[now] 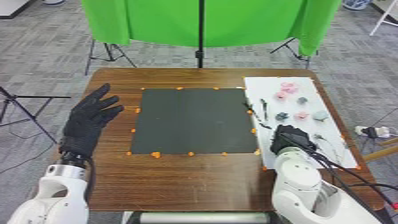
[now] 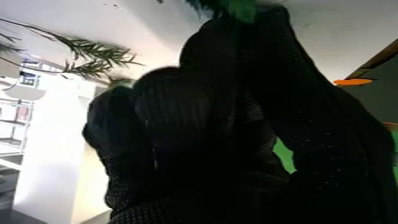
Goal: Arrange flowers
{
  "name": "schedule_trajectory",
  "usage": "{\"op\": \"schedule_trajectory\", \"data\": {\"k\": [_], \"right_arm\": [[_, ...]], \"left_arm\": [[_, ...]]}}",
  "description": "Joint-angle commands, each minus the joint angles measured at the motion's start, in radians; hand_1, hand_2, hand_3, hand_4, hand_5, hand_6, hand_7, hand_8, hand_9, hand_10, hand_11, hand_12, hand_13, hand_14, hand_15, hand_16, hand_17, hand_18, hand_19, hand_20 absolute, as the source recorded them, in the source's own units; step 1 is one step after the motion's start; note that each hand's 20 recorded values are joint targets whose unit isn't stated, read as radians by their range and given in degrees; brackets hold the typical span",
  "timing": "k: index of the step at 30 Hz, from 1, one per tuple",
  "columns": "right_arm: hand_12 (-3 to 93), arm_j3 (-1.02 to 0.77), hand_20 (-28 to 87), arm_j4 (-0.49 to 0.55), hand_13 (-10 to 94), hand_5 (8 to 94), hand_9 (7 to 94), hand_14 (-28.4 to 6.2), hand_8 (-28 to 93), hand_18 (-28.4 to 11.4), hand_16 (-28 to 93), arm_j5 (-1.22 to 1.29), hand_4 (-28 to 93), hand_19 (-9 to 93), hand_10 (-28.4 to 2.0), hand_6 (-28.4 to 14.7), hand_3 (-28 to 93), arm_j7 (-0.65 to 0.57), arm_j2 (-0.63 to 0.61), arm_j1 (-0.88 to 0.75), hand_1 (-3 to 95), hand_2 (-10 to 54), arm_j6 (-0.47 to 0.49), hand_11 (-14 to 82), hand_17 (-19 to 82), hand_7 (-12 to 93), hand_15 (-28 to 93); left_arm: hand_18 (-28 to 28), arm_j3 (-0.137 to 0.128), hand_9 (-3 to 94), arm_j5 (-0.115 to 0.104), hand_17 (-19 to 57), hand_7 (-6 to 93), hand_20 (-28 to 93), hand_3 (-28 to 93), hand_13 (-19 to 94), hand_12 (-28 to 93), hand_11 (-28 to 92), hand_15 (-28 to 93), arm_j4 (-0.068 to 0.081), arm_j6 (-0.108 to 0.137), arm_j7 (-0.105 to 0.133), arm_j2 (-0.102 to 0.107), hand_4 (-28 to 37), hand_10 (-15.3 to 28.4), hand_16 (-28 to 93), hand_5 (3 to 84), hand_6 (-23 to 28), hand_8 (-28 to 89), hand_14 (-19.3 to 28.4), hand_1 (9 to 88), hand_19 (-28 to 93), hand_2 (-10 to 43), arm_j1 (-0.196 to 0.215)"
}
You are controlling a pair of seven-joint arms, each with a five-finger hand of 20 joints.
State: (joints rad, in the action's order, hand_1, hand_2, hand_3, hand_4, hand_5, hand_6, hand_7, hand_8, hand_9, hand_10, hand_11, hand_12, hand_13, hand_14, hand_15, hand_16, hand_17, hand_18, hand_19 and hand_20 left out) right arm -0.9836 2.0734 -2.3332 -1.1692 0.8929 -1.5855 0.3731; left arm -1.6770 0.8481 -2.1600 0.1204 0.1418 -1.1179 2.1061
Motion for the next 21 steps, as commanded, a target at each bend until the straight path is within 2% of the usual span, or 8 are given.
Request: {"op": "schedule_trajectory", "data": {"k": [1,6,13,17,20,21], "right_arm": [[29.3,0.013,32,-0.027,87,76.6,79.9,-4.5,7,-11.3,17,-0.040,-28,93,-11.3,-4.6,66,-0.006,-0.027,-0.029,59.8,-9.5,-0.077,52.4,63,42,67],[29.2,0.003,33,0.019,88,78.7,81.6,-4.4,9,-11.3,18,-0.084,-28,93,-10.9,-4.5,68,-0.011,-0.036,-0.012,59.3,-9.5,-0.140,51.8,65,39,66],[29.4,0.012,34,0.089,90,80.2,82.8,-4.6,10,-11.7,18,-0.089,-28,93,-10.8,-4.5,70,0.061,0.019,0.055,58.6,-9.5,-0.155,51.3,65,37,66],[29.4,0.060,35,0.085,90,80.5,83.2,-4.6,11,-11.8,18,-0.072,-28,93,-10.9,-4.5,70,0.126,0.099,0.134,58.5,-9.5,-0.140,51.4,66,36,66],[29.1,0.116,35,0.048,90,80.8,83.4,-4.5,11,-11.8,18,-0.065,-28,93,-11.0,-4.6,70,0.180,0.175,0.212,58.5,-9.5,-0.146,51.6,66,36,66],[29.1,0.123,35,0.033,90,80.9,83.4,-4.6,11,-11.8,18,-0.069,-28,93,-11.0,-4.7,70,0.206,0.215,0.224,58.5,-9.5,-0.125,51.6,66,36,66]], "left_arm": [[25.8,-0.008,32.5,-0.007,-9.8,14.5,10,78,23,10,26,53,-0.003,0.007,0.006,-0.004,-25.8,17.6,-8,34.8,5.9,-11,23.9,27.0,54,4.8,0.018],[25.9,-0.008,32.5,-0.006,-9.8,14.5,10,78,23,11,26,53,-0.004,0.005,0.007,0.003,-25.8,17.5,-8,34.8,5.9,-11,23.8,26.9,54,4.8,0.014],[25.9,-0.018,32.5,-0.005,-9.8,14.5,10,78,23,11,26,53,-0.014,0.011,0.005,0.010,-25.9,17.6,-8,34.8,6.0,-11,23.9,26.9,54,4.9,0.023],[25.9,-0.023,32.6,-0.003,-9.8,14.5,10,78,23,11,26,53,-0.020,0.016,0.002,0.016,-25.9,17.7,-8,34.8,6.0,-11,24.0,26.9,54,4.9,0.023],[25.9,-0.015,32.6,-0.011,-9.8,14.4,10,78,23,11,26,53,-0.020,0.029,0.024,0.037,-25.9,17.7,-8,34.9,6.0,-11,24.0,26.8,54,4.9,0.006],[25.9,-0.015,32.6,-0.010,-9.8,14.4,10,78,23,11,26,53,-0.021,0.028,0.015,0.036,-25.9,17.7,-8,34.9,6.1,-11,24.0,26.8,54,4.9,0.000]]}}
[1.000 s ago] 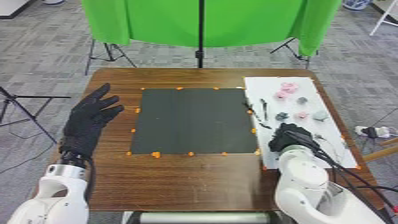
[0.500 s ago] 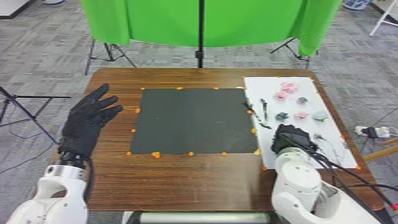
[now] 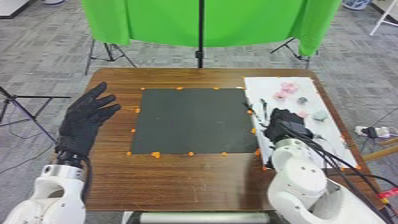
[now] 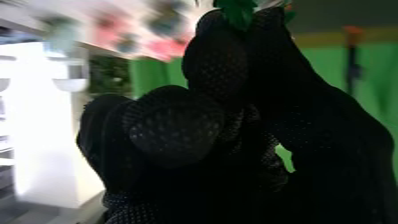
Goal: Arrange flowers
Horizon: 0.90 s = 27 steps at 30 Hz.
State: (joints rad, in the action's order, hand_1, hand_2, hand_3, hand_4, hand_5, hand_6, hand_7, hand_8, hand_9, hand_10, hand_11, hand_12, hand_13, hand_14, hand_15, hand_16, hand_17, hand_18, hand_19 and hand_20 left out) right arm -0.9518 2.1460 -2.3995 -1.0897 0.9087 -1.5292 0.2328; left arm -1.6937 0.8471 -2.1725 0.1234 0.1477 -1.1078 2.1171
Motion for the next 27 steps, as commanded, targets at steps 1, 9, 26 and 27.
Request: {"op": "schedule_trajectory", "data": {"k": [1,9,26,27], "right_arm": [[29.1,0.105,35,-0.060,90,80.9,83.4,-4.5,11,-11.8,18,-0.003,-28,93,-11.0,-4.6,70,0.150,0.238,0.191,58.4,-9.5,0.024,51.7,66,36,66],[29.0,0.213,37,-0.267,90,81.3,83.6,-4.4,12,-11.9,19,-0.018,-28,93,-10.8,-4.4,71,0.270,0.488,0.339,57.6,-9.5,0.023,52.0,66,36,66],[24.4,0.351,40,-0.562,91,81.2,83.5,-4.8,10,-13.0,19,0.099,-28,93,-12.4,-3.6,71,0.189,0.602,0.437,54.1,-9.5,0.104,57.1,66,38,67],[24.2,0.355,41,-0.570,91,81.5,83.5,-5.0,10,-13.2,19,0.093,-28,93,-12.4,-3.5,71,0.193,0.604,0.437,53.8,-9.5,0.117,57.3,66,39,67]], "left_arm": [[25.9,0.001,32.6,-0.010,-9.8,14.4,10,78,23,11,26,53,-0.012,0.032,0.015,0.034,-25.9,17.7,-8,34.9,6.0,-11,24.0,26.8,55,4.9,-0.011],[26.0,0.067,32.6,-0.003,-9.7,14.4,11,78,23,11,26,53,0.014,0.028,-0.013,0.089,-25.8,17.7,-8,34.9,6.1,-11,24.1,26.8,55,5.0,-0.140],[26.1,0.157,32.6,0.000,-9.7,14.3,11,78,23,11,26,53,0.053,0.000,-0.006,0.103,-25.8,17.7,-8,35.0,6.2,-11,24.1,26.9,55,5.0,-0.268],[26.2,0.158,32.6,0.002,-9.7,14.3,11,78,23,11,26,53,0.057,-0.005,-0.006,0.098,-25.8,17.7,-8,35.1,6.2,-11,24.1,26.8,55,5.0,-0.272]]}}
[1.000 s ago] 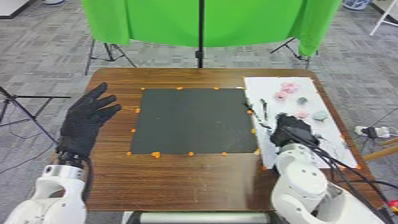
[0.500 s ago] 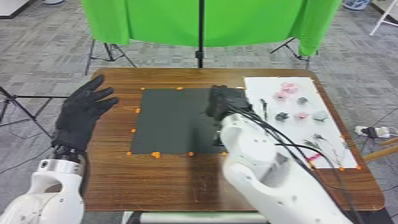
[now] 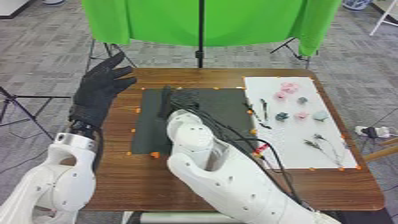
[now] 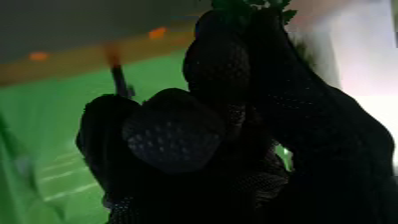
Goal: Arrange flowers
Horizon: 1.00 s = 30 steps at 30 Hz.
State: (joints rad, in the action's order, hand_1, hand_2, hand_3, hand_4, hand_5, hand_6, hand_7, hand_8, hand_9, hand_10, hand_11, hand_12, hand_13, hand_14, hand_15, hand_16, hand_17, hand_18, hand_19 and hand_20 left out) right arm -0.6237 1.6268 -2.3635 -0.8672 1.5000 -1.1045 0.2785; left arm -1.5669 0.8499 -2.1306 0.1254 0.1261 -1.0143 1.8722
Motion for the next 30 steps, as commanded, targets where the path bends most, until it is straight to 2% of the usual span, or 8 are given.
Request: {"op": "schedule_trajectory", "data": {"k": [1,5,9,14,23,26,28,30], "right_arm": [[24.0,0.035,41,-0.057,91,81.7,83.6,-5.0,9,-13.4,19,0.064,-28,93,-12.5,-3.5,71,-0.034,0.010,0.022,53.6,-9.5,0.069,57.6,66,39,67],[23.3,0.047,43,-0.072,90,81.7,83.8,-5.2,8,-14.1,19,0.065,-28,93,-12.5,-3.2,70,-0.023,0.010,0.035,51.8,-9.4,0.069,58.5,65,40,68],[23.1,0.042,45,-0.085,90,82.2,84.5,-5.5,6,-14.6,19,0.120,-28,93,-12.1,-2.2,70,-0.011,0.023,0.057,48.4,-5.4,0.036,59.4,65,40,69],[22.7,0.122,46,-0.067,91,87.4,86.5,-5.7,-3,-15.1,19,0.190,-28,93,-11.2,-0.9,70,-0.053,-0.018,0.097,45.8,-2.0,-0.100,58.4,66,29,69],[23.2,0.162,47,-0.065,91,88.5,87.2,-6.1,0,-15.4,20,0.183,-28,93,-11.4,-0.2,68,-0.071,-0.035,0.119,45.2,-3.1,-0.082,56.4,66,20,68],[23.2,0.175,46,-0.077,91,87.6,86.8,-6.1,-1,-15.5,20,0.138,-28,93,-11.3,-0.6,68,-0.074,-0.041,0.131,44.3,-3.9,-0.076,56.0,65,18,68],[23.2,0.132,46,-0.072,90,86.3,86.2,-6.2,-1,-15.5,20,0.171,-28,93,-11.2,-0.8,67,-0.067,-0.027,0.104,43.3,-5.0,-0.056,56.0,65,17,68],[23.2,0.131,46,-0.069,90,86.0,86.0,-6.4,-6,-15.5,20,0.187,-28,93,-11.3,-0.7,68,-0.070,-0.026,0.104,41.8,-5.4,-0.076,55.9,65,17,68]], "left_arm": [[26.2,0.039,32.6,-0.004,-9.7,14.3,11,78,23,11,26,53,0.022,-0.009,0.027,0.007,-25.8,17.7,-8,35.1,6.2,-11,24.1,26.8,55,5.0,-0.041],[26.2,0.054,32.6,-0.006,-9.7,14.3,11,78,23,11,26,53,0.035,-0.014,0.033,0.004,-25.8,17.8,-8,35.0,6.2,-11,24.1,26.8,55,5.0,-0.075],[26.1,0.064,32.6,-0.009,-9.7,14.3,11,78,23,11,26,53,0.046,-0.013,0.047,0.007,-25.8,17.7,-8,35.1,6.2,-11,24.1,26.7,55,5.0,-0.104],[26.1,0.066,32.6,-0.016,-9.7,14.2,11,78,23,11,26,53,0.029,-0.004,0.078,0.031,-25.8,17.7,-8,35.1,6.1,-11,24.2,26.7,55,5.0,-0.069],[26.1,0.070,32.6,-0.023,-9.7,14.3,11,78,23,11,26,53,0.025,0.001,0.102,0.039,-25.8,17.7,-8,35.0,6.2,-11,24.1,26.8,55,4.9,-0.054],[26.1,0.069,32.5,-0.021,-9.7,14.1,11,78,23,11,26,53,0.027,-0.005,0.103,0.037,-25.8,17.6,-8,35.0,6.3,-11,24.2,26.8,55,4.9,-0.057],[26.1,0.061,32.5,-0.015,-9.7,14.2,11,78,23,11,26,53,0.025,-0.011,0.087,0.027,-25.8,17.6,-8,35.0,6.2,-11,24.2,26.8,55,4.8,-0.052],[26.1,0.063,32.5,-0.016,-9.7,14.1,11,78,23,11,26,53,0.027,-0.011,0.086,0.027,-25.8,17.6,-8,35.0,6.3,-11,24.2,26.8,55,4.8,-0.053]]}}
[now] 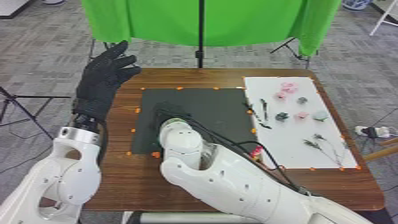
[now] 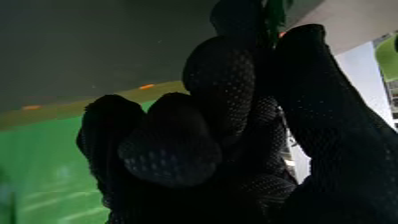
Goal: Arrange flowers
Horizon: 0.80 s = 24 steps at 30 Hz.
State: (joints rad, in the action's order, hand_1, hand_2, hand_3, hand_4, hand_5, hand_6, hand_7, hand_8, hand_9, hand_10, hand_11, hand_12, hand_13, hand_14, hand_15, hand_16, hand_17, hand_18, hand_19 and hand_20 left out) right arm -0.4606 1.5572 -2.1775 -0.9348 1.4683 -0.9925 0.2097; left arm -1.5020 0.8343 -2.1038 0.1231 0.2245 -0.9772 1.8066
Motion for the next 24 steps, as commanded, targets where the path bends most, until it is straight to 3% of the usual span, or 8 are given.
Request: {"op": "schedule_trajectory", "data": {"k": [1,4,7,10,13,16,22,24], "right_arm": [[23.1,-0.017,45,-0.002,90,86.1,86.0,-6.5,-11,-15.6,19,-0.022,-28,93,-11.3,-0.7,67,0.004,-0.002,-0.003,40.9,-5.3,-0.019,55.8,65,17,68],[22.7,-0.013,45,0.001,90,85.6,86.3,-6.7,-13,-15.7,19,-0.028,-28,93,-11.4,-0.6,63,0.005,-0.005,0.000,40.7,-4.2,-0.021,55.1,64,16,68],[22.8,-0.042,45,0.023,90,84.9,86.3,-6.7,-13,-15.8,19,-0.045,-28,93,-11.5,-0.6,62,0.026,-0.003,-0.039,40.5,-4.3,-0.005,54.6,64,15,68],[22.8,-0.163,45,0.074,90,84.7,86.3,-6.8,-13,-15.9,19,-0.098,-28,93,-11.5,-0.7,61,0.089,0.028,-0.145,40.4,-3.9,0.066,54.2,64,15,68],[22.8,-0.192,44,0.153,89,83.9,85.5,-6.9,-13,-16.2,19,-0.091,-28,93,-11.6,-0.6,62,0.119,-0.018,-0.154,38.9,-3.6,0.051,54.1,63,16,67],[21.6,-0.219,40,0.242,86,79.6,83.4,-8.1,-13,-16.8,18,-0.033,-28,93,-12.8,-1.5,65,0.095,-0.111,-0.143,36.4,-3.4,0.026,51.9,60,17,67],[19.6,-0.332,30,0.391,82,76.2,81.1,-10.0,-13,-17.7,16,0.053,-26,93,-14.5,-2.6,68,0.041,-0.304,-0.183,34.5,-2.9,-0.006,46.9,56,17,64],[19.3,-0.379,29,0.435,82,75.5,80.4,-10.3,-13,-17.8,16,0.063,-26,93,-14.8,-2.9,68,0.021,-0.368,-0.219,34.4,-2.7,-0.019,45.9,55,17,63]], "left_arm": [[26.0,-0.001,32.5,0.000,-9.7,14.1,11,78,23,11,26,53,0.000,-0.008,-0.014,-0.012,-25.8,17.6,-8,35.0,6.2,-11,24.2,26.8,55,4.8,0.013],[26.0,-0.001,32.6,-0.001,-9.7,14.2,11,78,23,11,26,53,-0.001,-0.005,-0.012,-0.010,-25.8,17.6,-8,35.0,6.2,-11,24.1,26.7,55,4.8,0.016],[26.0,-0.023,32.5,0.007,-9.7,14.1,11,78,23,11,26,53,-0.014,-0.003,-0.032,-0.026,-25.7,17.7,-8,35.0,6.3,-11,24.1,26.8,55,4.8,0.049],[26.0,-0.077,32.6,0.020,-9.7,14.3,11,78,23,11,26,53,-0.031,-0.010,-0.104,-0.075,-25.7,17.7,-8,35.0,6.3,-11,24.1,26.8,55,4.9,0.104],[26.0,-0.135,32.6,0.014,-9.7,14.4,11,78,23,11,26,53,-0.065,0.013,-0.085,-0.076,-25.7,17.7,-8,35.0,6.4,-11,24.1,26.8,55,4.9,0.195],[26.0,-0.166,32.6,0.003,-9.7,14.3,11,77,23,11,26,53,-0.082,0.030,-0.059,-0.073,-25.7,17.7,-8,35.0,6.4,-11,24.0,26.8,55,5.0,0.254],[26.0,-0.219,32.6,-0.014,-9.7,14.3,11,77,23,11,26,53,-0.106,0.058,-0.009,-0.079,-26.1,17.6,-8,34.9,6.3,-11,24.2,26.7,55,5.0,0.362],[26.0,-0.220,32.6,-0.024,-9.7,14.3,11,77,23,11,26,53,-0.103,0.065,0.006,-0.079,-26.5,17.6,-8,34.9,6.3,-11,24.2,26.0,55,5.2,0.376]]}}
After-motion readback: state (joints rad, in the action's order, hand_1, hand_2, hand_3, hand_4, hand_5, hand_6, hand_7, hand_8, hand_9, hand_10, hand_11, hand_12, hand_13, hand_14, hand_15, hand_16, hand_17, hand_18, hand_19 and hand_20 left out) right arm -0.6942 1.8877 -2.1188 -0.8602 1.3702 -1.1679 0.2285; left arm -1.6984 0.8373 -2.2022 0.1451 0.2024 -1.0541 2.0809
